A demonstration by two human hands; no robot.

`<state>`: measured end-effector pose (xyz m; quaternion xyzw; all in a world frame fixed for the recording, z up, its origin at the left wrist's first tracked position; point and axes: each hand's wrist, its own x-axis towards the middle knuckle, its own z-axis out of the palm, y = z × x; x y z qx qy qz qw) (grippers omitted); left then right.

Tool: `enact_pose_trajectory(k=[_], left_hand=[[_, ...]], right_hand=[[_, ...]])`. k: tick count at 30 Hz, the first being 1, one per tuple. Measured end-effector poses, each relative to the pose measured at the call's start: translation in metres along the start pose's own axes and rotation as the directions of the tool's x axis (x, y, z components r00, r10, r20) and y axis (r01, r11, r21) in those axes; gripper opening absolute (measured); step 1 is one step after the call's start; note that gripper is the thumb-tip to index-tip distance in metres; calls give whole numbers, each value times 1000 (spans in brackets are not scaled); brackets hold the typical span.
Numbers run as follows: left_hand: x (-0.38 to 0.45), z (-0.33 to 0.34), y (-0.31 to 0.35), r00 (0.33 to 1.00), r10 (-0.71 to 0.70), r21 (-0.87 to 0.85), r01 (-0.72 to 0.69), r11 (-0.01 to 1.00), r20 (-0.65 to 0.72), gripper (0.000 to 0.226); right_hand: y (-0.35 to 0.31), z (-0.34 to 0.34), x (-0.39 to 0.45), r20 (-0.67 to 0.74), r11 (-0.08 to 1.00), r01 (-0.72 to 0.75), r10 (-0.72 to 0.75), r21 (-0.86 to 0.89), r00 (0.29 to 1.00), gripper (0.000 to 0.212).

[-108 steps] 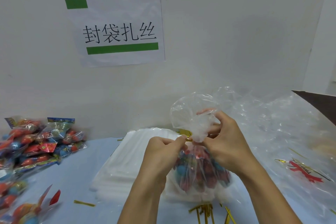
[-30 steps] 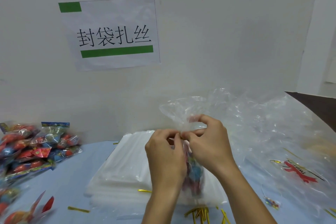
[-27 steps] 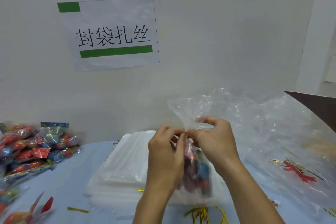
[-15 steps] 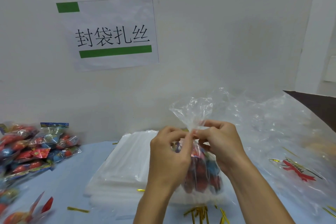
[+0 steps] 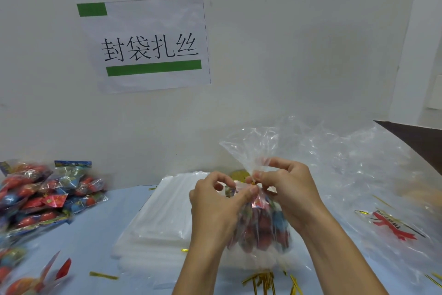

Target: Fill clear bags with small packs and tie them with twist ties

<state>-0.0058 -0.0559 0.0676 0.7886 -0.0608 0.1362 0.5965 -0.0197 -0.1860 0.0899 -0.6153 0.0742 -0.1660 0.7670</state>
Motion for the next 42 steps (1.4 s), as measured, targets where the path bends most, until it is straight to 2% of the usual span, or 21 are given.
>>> enact_pose_trajectory(k=[2,4,9,11,13,15,17,18,19,22,23,25,27,29,31,33,35,37,39,41,42], left_hand=[[1,-5,-1,1000,-26,41,26,999,4,57],[2,-7,-2,998,-66,-27,66,997,-4,79],[-2,1,-5,977,-151,-215,117,970,-150,94],[-2,2,-8,982,-188,-357,181,916,15,93],[-1,4,-10,930,-128,-522,303,797,345,85],[-3,7,-10,896,-31,-599,321,733,442,62],[-2,4,-10,937,-31,-627,256,736,347,55],[1,0,-12,953,-32,-633,226,740,303,57],[5,-5,-15,959,-27,-631,207,748,282,59],[14,-24,-23,955,8,-518,153,842,296,59],[15,-29,-25,945,20,-447,136,884,327,61],[15,-34,-25,910,59,-362,103,926,410,71],[15,-33,-22,911,116,-385,49,922,396,83],[16,-32,-23,959,89,-473,50,880,268,87],[16,-28,-22,979,81,-516,26,856,185,75],[13,-25,-18,981,100,-507,-2,862,166,56],[11,-21,-17,979,99,-491,2,871,179,55],[10,-17,-16,980,81,-449,11,893,183,53],[10,-14,-17,980,71,-352,-1,936,184,34],[10,-13,-17,978,109,-238,-65,969,176,11],[9,-11,-17,979,131,-172,-104,980,154,12]], right_hand=[[-4,-2,1,-30,997,12,-10,82,999,13],[-9,-8,2,-79,982,48,-34,184,996,15],[-15,-17,5,-140,903,100,-44,418,989,14],[-18,-19,5,-114,830,74,-13,553,993,16],[-17,-17,5,-64,797,57,-23,601,998,10],[-14,-13,4,-36,885,103,-98,454,995,4],[-14,-12,2,34,969,231,-234,83,972,12],[-14,-14,1,123,958,273,-261,-92,957,22],[-13,-18,1,227,940,267,-218,-213,949,35],[-6,-29,-1,443,943,25,133,-333,887,78],[-1,-30,-1,474,930,-21,206,-366,856,76],[9,-32,-3,500,933,-33,221,-357,837,49],[12,-34,-4,462,970,-24,138,-244,876,28],[1,-34,-1,312,997,-23,46,-76,949,34],[-27,-37,0,83,978,80,-97,194,992,38],[-59,-49,-3,-68,830,269,-271,489,960,43],[-83,-65,-12,-114,694,346,-358,632,927,51],[-88,-74,-15,-116,722,322,-321,613,940,63],[-76,-75,-11,-130,853,252,-217,457,968,72],[-59,-65,-6,-77,960,146,-131,238,988,47],[-50,-60,-5,-29,989,103,-101,104,994,33]])
